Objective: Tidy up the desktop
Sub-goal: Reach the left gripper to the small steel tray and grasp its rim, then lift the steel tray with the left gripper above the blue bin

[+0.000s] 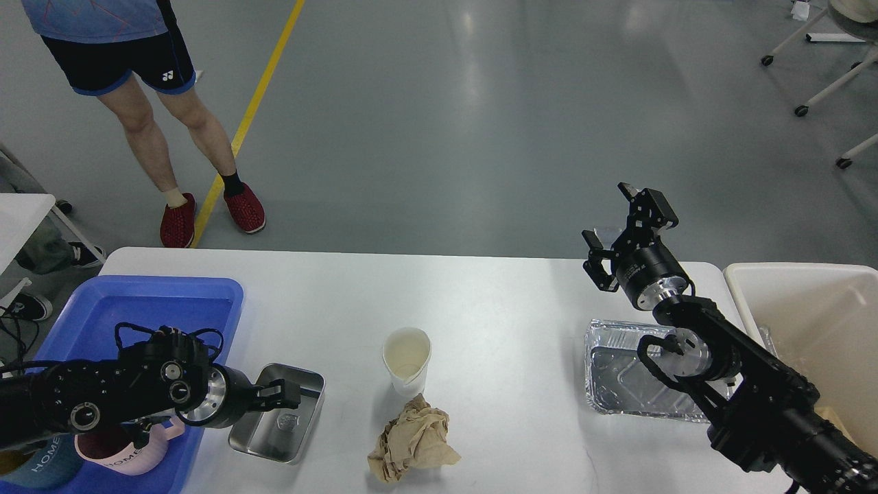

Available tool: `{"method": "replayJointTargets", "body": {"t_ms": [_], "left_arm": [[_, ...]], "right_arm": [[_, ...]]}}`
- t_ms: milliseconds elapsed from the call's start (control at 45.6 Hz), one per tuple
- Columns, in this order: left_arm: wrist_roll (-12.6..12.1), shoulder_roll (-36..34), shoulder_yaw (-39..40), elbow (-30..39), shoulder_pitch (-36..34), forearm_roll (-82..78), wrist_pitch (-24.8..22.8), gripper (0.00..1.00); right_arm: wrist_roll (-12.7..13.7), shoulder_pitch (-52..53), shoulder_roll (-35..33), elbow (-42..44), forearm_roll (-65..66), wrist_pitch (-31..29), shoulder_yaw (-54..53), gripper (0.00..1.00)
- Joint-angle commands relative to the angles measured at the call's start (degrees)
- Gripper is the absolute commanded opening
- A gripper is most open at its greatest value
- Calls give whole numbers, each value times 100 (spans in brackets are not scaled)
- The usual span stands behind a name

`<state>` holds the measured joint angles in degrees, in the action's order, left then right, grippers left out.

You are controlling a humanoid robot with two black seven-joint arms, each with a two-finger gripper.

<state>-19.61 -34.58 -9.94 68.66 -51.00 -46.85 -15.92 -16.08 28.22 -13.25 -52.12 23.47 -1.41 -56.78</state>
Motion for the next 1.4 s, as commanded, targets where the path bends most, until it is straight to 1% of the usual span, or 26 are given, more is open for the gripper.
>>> {"method": "replayJointTargets", "body": {"t_ms": [0,44,110,175,219,263,307,417,658,724,789,877,965,987,1052,1140,1294,1381], "left_arm": [[-17,-23,-8,7,2,1,10,61],[-17,-31,-8,7,2,1,1,54],[-34,-49,-34,16,2,1,-25,40],[-148,-49,-52,16,11,10,-34,28],[-271,-49,-52,24,11,18,-43,21],[-403,-49,-52,24,11,18,-52,16],[-465,-49,-52,24,11,27,-52,11],[-483,-49,-52,42,11,36,-69,1],[-474,-137,1,95,-24,36,-210,0],[-474,-268,18,156,-77,36,-236,0],[-474,-444,53,331,-129,45,-245,0],[-483,-742,97,639,-401,54,-376,0],[-491,-1199,106,1008,-753,106,-570,0],[-491,-1470,106,1209,-954,115,-666,0],[-483,-1902,167,1518,-1288,124,-877,0],[-491,-2595,422,2001,-1614,176,-1211,0],[-491,-3712,914,2652,-1878,229,-1826,0],[-474,-4275,1265,2749,-1922,326,-2257,0]], "right_arm": [[0,-1,7,0,0,0,0,100],[0,-1,7,0,0,0,0,100],[0,-1,-2,0,0,0,0,100],[0,-1,-2,0,0,0,0,100],[0,-1,-2,0,0,0,0,100],[0,-1,-2,0,8,0,0,100],[0,-10,-2,0,0,0,0,100],[0,-10,-2,0,8,0,0,100],[0,-27,-2,0,0,0,0,100],[0,-27,-2,0,0,0,0,100],[0,-27,-2,0,0,0,0,100],[0,-27,-2,0,0,0,0,100],[0,-19,-2,0,0,0,0,100],[0,-19,6,0,0,0,0,100],[0,-19,7,0,0,0,0,100],[0,-10,15,0,0,0,0,100],[0,-10,50,0,0,9,0,100],[0,-10,51,0,0,9,0,100]]}}
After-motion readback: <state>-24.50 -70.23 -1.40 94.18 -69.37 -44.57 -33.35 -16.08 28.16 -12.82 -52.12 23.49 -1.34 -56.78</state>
